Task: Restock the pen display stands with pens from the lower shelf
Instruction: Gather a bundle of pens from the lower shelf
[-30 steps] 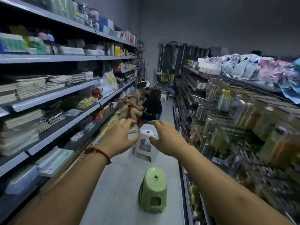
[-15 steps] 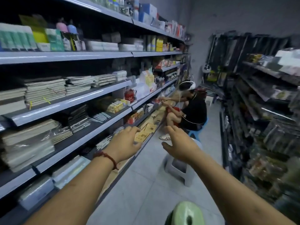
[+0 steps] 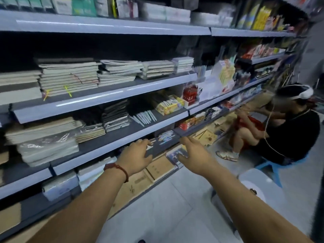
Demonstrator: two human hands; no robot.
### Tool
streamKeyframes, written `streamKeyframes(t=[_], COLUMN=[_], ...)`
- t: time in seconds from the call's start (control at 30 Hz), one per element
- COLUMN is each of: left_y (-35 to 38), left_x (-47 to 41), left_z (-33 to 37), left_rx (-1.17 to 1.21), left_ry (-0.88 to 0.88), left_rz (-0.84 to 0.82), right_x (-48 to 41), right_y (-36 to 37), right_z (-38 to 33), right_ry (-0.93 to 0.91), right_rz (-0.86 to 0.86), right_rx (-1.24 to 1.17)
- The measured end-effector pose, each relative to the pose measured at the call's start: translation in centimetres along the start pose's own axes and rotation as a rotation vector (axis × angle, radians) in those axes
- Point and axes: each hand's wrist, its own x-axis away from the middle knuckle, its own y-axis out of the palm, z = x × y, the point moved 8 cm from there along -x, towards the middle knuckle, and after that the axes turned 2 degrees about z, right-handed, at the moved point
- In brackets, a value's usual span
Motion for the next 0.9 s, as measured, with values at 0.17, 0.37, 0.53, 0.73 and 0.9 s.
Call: streamKeyframes(t=[0.17,0.37,0.53,0.73,0.9], left_y=[2.9,8.1,11.3,14.5,18.5], left_x=[-9.6,-19.3,-25.3,-30.4,-33.6], left_z=[-3.7,-5.2,-5.1,-6.4,-4.4], left_rx=[0.005,0.064,0.111,0.109,0.196], left_ry=[-0.057,-0.098,-0.142,-0.327,-0.557], left_rz=[-0.011,-0.074,-0.120,-0.100,-0.049], right_x=[-10.5,-20.0,-25.7,-32.9,-38.0], right_y=[3.1,6.1,8.1,10.5,12.9], right_z=[3.8,8.8,12.9,18.0,24.2], right_ry=[-0.009,0.019,-0.002,-0.115,-0.261], right_rz=[-0.021,-0.104,-0.182,-0.283,-0.414], right_rx=[-0.023,-0.075,-0.088,-0.100,-0.074])
